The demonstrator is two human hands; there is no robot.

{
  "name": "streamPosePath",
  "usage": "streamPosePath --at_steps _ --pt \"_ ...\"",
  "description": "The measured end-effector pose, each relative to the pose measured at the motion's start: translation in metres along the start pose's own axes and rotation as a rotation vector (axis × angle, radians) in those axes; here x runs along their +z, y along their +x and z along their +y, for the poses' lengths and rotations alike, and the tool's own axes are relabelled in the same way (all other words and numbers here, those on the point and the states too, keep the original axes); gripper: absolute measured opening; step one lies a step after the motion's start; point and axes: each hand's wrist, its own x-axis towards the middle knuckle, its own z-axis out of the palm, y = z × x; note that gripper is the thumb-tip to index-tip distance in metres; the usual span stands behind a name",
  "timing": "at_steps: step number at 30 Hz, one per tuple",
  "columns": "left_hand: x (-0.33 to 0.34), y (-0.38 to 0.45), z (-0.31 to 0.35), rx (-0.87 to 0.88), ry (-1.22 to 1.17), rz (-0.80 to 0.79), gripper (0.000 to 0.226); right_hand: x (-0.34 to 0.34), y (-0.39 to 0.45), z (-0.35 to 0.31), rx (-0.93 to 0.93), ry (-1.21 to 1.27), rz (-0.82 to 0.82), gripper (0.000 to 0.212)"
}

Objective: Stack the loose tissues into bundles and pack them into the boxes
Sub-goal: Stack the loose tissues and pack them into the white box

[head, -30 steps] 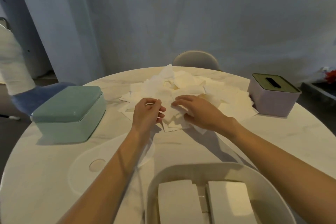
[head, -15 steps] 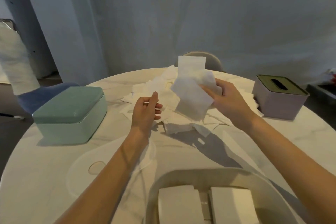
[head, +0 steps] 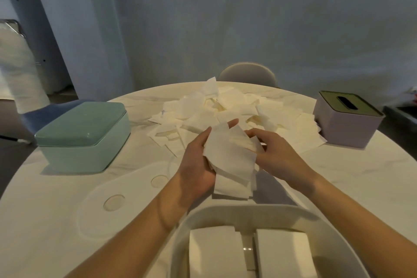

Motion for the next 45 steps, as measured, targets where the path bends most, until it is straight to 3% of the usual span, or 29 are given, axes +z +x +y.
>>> streamPosePath --at_steps 4,8,13,16,19,21,24,28,32,36,38,41,45 --pt "-0.009 0.005 0.007 0.034 0.108 0.113 0.043 -0.009 0.002 -0.001 0.024 0.054 -0.016 0.021" --pt "-0.015 0.006 0.011 0.036 0.253 0.281 0.033 -0.026 0.003 -0.007 0.034 0.28 -0.114 0.042" --pt "-0.004 -0.002 0.014 0.065 0.367 0.062 0.047 -0.033 0.003 -0.006 0.03 0.309 -0.066 0.05" --pt "-0.002 -0.006 0.012 0.207 0.542 0.106 0.036 -0.03 0.006 -0.001 0.122 0.3 -0.037 0.061" --pt "-0.006 -0.004 0.011 0.321 0.673 0.231 0.025 -0.028 0.008 0.001 0.238 0.371 -0.05 0.052" --pt "-0.007 -0.002 0.013 0.341 0.639 0.276 0.018 -0.028 0.008 0.004 0.328 0.436 -0.062 0.038" --pt "-0.007 -0.004 0.016 0.363 0.575 0.265 0.012 -0.023 0.008 0.01 0.421 0.562 -0.074 0.039" --pt "-0.004 -0.007 0.017 0.369 0.525 0.293 0.016 -0.016 0.004 0.008 0.501 0.685 -0.127 0.032" --pt "-0.006 -0.005 0.023 0.372 0.506 0.382 0.024 -0.017 0.006 0.007 0.558 0.692 -0.047 0.022" --pt "-0.011 -0.004 0.03 0.404 0.429 0.421 0.011 -0.026 0.006 0.004 0.435 0.624 0.144 0.015" --pt "-0.013 -0.004 0.032 0.418 0.456 0.416 0.01 -0.033 0.005 0.002 0.362 0.472 0.191 0.025" --pt "-0.014 -0.004 0.035 0.412 0.619 0.415 0.015 -0.04 0.003 -0.005 0.275 0.355 0.074 0.043" --pt "-0.008 -0.004 0.028 0.416 0.85 0.283 0.026 -0.029 -0.001 -0.013 -0.077 0.022 0.005 0.037"
